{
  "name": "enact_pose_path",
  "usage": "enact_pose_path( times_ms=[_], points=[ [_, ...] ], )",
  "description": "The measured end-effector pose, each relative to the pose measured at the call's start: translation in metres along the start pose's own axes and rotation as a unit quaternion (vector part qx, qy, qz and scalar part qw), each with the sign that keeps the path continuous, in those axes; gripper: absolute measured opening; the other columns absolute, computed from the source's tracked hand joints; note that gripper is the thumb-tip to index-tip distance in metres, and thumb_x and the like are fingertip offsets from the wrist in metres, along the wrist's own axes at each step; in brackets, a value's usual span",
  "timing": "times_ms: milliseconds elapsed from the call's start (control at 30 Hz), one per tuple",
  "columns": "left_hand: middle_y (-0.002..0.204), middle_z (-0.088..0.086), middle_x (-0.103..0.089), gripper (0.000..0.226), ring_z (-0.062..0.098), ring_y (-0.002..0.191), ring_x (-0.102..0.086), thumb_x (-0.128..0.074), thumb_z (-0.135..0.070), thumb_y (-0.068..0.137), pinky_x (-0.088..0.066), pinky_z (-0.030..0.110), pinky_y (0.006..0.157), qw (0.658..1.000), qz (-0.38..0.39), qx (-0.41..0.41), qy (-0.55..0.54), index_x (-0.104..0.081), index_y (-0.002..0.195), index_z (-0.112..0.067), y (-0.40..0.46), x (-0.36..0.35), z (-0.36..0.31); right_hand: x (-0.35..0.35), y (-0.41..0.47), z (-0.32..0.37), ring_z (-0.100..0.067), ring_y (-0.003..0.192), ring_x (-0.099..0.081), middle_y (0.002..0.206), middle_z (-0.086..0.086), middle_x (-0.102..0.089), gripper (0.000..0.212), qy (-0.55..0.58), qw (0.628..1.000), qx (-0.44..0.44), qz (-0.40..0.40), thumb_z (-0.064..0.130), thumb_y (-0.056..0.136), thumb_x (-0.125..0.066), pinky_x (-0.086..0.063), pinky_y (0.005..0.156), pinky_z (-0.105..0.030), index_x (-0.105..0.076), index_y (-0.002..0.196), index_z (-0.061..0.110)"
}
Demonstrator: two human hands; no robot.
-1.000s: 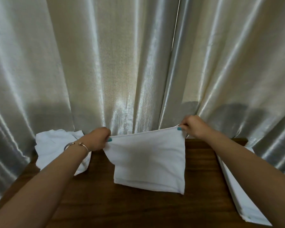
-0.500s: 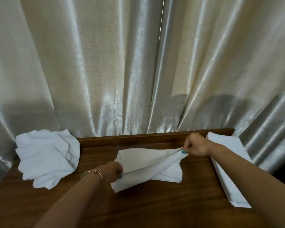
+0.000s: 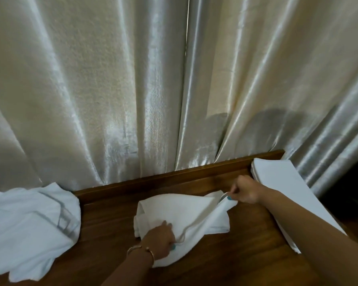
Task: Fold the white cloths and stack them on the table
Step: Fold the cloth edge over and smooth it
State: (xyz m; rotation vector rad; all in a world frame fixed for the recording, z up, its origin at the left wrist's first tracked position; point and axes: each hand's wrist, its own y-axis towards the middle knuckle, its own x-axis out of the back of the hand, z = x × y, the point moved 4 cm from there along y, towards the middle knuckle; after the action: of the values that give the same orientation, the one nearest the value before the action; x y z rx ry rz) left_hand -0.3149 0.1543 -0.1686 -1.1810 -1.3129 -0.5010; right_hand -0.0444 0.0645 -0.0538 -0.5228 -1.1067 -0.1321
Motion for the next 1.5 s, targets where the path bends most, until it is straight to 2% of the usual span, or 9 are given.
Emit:
enact_pose_path(
  times_ms=[300, 667, 900, 967, 1067, 1233, 1333, 1433, 1500],
  points=[
    [0.153, 0.012, -0.027, 0.064, 0.029, 0.127, -0.048, -0.053, 0.005, 0.086, -0.041, 0.036, 0.105, 0.998, -0.012, 0.059, -0.003, -0.031, 0.145, -0.008, 0.003, -0.024, -0.002, -0.011, -0.006, -0.012, -0.008, 0.078, -0.063, 0.078, 0.007, -0.064, 0.006, 0.026, 0.999, -0.035, 0.01, 0.022, 0.087, -0.069, -0.053, 0.067, -0.02, -0.073, 0.083, 0.018],
    [0.128, 0.012, -0.055, 0.031, 0.027, 0.117, -0.053, -0.044, -0.004, 0.093, -0.042, 0.032, 0.098, 0.996, -0.061, 0.057, 0.017, -0.054, 0.122, -0.008, -0.001, -0.019, 0.007, -0.017, -0.009, -0.009, -0.009, 0.079, -0.06, 0.081, 0.004, -0.065, 0.013, 0.047, 0.998, -0.041, -0.016, 0.022, 0.086, -0.07, -0.05, 0.069, -0.021, -0.076, 0.09, 0.011],
    [0.123, 0.011, -0.058, 0.029, 0.026, 0.114, -0.054, -0.042, -0.006, 0.093, -0.041, 0.031, 0.096, 0.993, -0.102, 0.056, 0.002, -0.056, 0.118, -0.009, -0.006, -0.008, 0.012, -0.027, -0.023, -0.018, -0.016, 0.068, -0.061, 0.071, -0.007, -0.067, 0.03, 0.071, 0.994, -0.068, -0.057, 0.029, 0.088, -0.065, -0.047, 0.06, -0.029, -0.072, 0.068, 0.009],
    [0.122, 0.01, -0.058, 0.029, 0.025, 0.113, -0.055, -0.043, -0.007, 0.093, -0.042, 0.03, 0.096, 0.994, -0.098, 0.037, -0.002, -0.057, 0.118, -0.01, -0.008, -0.008, 0.015, -0.03, -0.027, -0.019, -0.019, 0.083, -0.066, 0.085, -0.005, -0.07, 0.011, 0.028, 0.994, -0.079, -0.07, 0.019, 0.085, -0.067, -0.051, 0.068, -0.027, -0.074, 0.079, 0.014],
    [0.117, 0.008, -0.06, 0.029, 0.025, 0.109, -0.058, -0.05, -0.005, 0.087, -0.048, 0.032, 0.092, 0.995, -0.099, 0.012, 0.007, -0.061, 0.114, -0.011, -0.013, -0.005, 0.014, -0.04, -0.037, -0.018, -0.025, 0.111, -0.059, 0.123, -0.004, -0.059, 0.033, -0.014, 0.991, -0.116, -0.062, 0.006, 0.085, -0.06, -0.05, 0.089, -0.031, -0.067, 0.116, 0.019],
    [0.068, -0.005, -0.064, 0.025, 0.009, 0.06, -0.064, -0.084, -0.011, 0.054, -0.054, 0.019, 0.052, 0.959, -0.282, -0.01, 0.033, -0.066, 0.068, -0.02, -0.028, 0.036, 0.001, -0.058, -0.04, 0.01, -0.027, 0.113, -0.05, 0.132, -0.003, -0.035, 0.063, -0.141, 0.987, -0.078, -0.02, 0.014, 0.09, -0.048, -0.046, 0.078, -0.035, -0.031, 0.144, 0.042],
    [0.068, -0.002, -0.061, 0.026, 0.011, 0.058, -0.06, -0.084, -0.009, 0.057, -0.053, 0.021, 0.054, 0.933, -0.359, -0.006, 0.015, -0.063, 0.071, -0.016, -0.035, 0.065, -0.005, -0.064, -0.035, 0.022, -0.028, 0.118, -0.048, 0.139, -0.003, -0.032, 0.071, -0.135, 0.986, -0.097, -0.009, 0.018, 0.09, -0.048, -0.045, 0.08, -0.036, -0.016, 0.149, 0.043],
    [0.088, 0.001, -0.06, 0.02, 0.014, 0.069, -0.061, -0.07, 0.0, 0.076, -0.044, 0.016, 0.062, 0.936, -0.348, 0.0, -0.043, -0.061, 0.09, -0.012, -0.035, 0.078, -0.006, -0.06, -0.032, 0.038, -0.029, 0.129, -0.035, 0.144, -0.004, -0.032, 0.05, -0.205, 0.973, -0.079, -0.063, 0.024, 0.09, -0.05, -0.033, 0.103, -0.042, -0.045, 0.139, 0.028],
    [0.107, 0.0, -0.053, 0.019, 0.015, 0.086, -0.059, -0.05, -0.001, 0.091, -0.038, 0.016, 0.073, 0.944, -0.312, 0.006, -0.109, -0.058, 0.105, -0.012, -0.031, 0.08, -0.008, -0.06, -0.03, 0.059, -0.025, 0.128, -0.035, 0.139, 0.0, -0.04, 0.034, -0.122, 0.985, 0.007, -0.122, 0.03, 0.091, -0.052, -0.031, 0.104, -0.04, -0.062, 0.123, 0.028]
  ],
)
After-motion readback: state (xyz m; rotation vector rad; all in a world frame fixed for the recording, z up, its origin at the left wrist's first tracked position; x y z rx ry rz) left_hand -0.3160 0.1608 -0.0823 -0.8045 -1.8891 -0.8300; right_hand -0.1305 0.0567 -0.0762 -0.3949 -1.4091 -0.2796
